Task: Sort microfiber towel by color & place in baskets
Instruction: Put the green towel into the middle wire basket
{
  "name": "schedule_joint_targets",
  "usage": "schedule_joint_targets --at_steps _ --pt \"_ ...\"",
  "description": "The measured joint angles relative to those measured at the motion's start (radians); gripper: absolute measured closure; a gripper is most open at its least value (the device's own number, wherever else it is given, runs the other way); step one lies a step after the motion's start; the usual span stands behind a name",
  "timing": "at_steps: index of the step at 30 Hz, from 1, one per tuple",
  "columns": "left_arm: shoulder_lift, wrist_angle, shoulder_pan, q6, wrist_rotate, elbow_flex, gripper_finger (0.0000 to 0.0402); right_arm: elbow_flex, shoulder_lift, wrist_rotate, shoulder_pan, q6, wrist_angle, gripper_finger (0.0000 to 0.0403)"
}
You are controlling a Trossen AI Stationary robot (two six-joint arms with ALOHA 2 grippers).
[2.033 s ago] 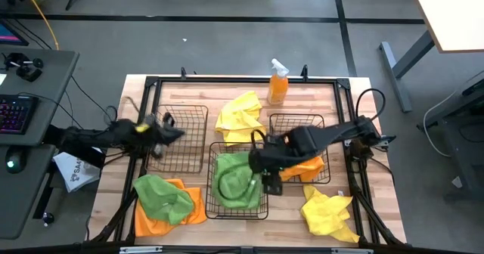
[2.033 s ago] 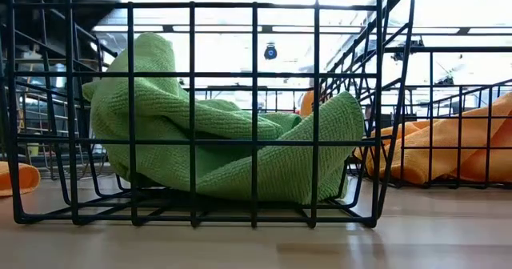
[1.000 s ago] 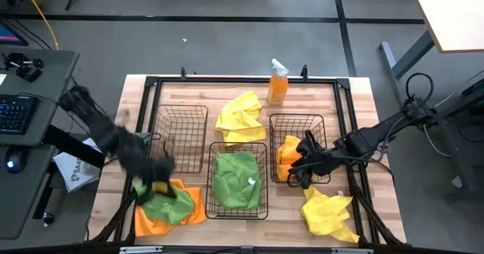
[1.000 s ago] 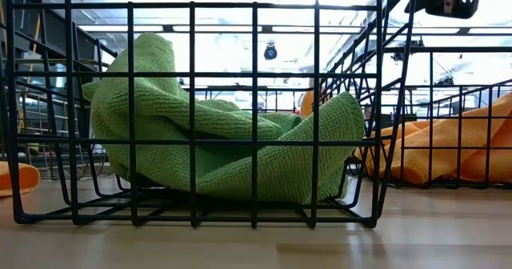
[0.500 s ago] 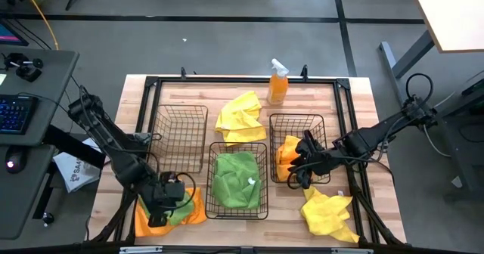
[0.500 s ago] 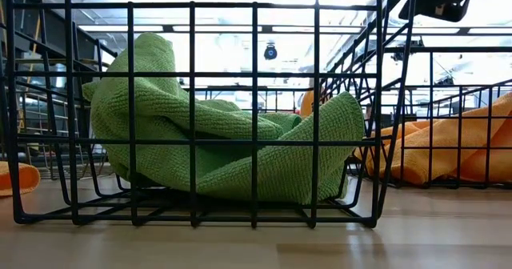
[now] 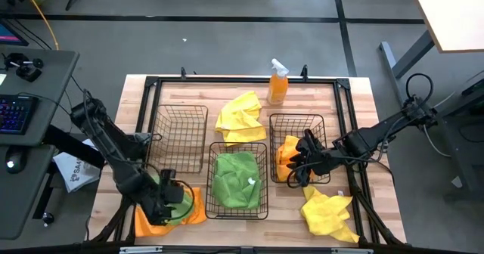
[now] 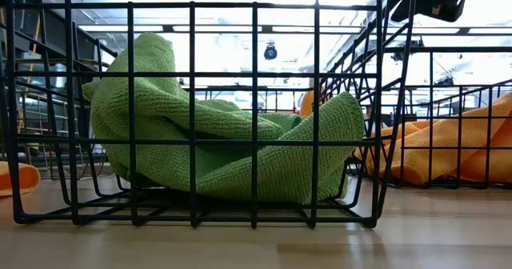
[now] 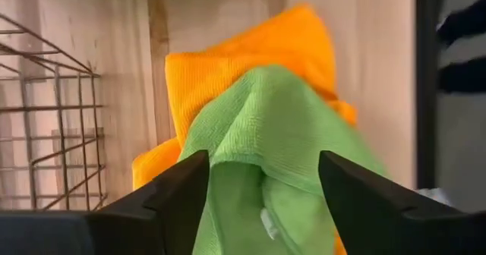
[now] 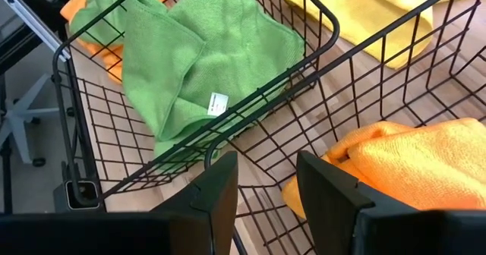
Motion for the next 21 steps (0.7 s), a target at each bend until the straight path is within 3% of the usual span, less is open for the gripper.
schedule_joint_targets --at_steps 7,10,13,17,21 --pt "0.138 0.002 0.015 0.079 -0.004 0.0 0.0155 0.0 0.0 0.001 0.0 0.0 0.0 0.0274" --pt "0.178 0.009 0.029 0.082 0.071 0.0 0.0166 0.0 0.0 0.002 0.0 0.0 -0.001 0.0274" --pt "0.172 0.009 0.035 0.078 0.153 0.001 0.0222 0.0 0.0 0.002 0.0 0.0 -0.001 0.0274" --pt "0.085 -0.087 0.037 0.058 0.229 0.082 0.0369 0.0 0.0 0.002 0.0 0.008 -0.002 0.0274" --pt "-0.06 -0.246 0.056 0.007 0.125 0.28 0.039 0.0 0.0 0.002 0.0 0.006 -0.002 0.0274"
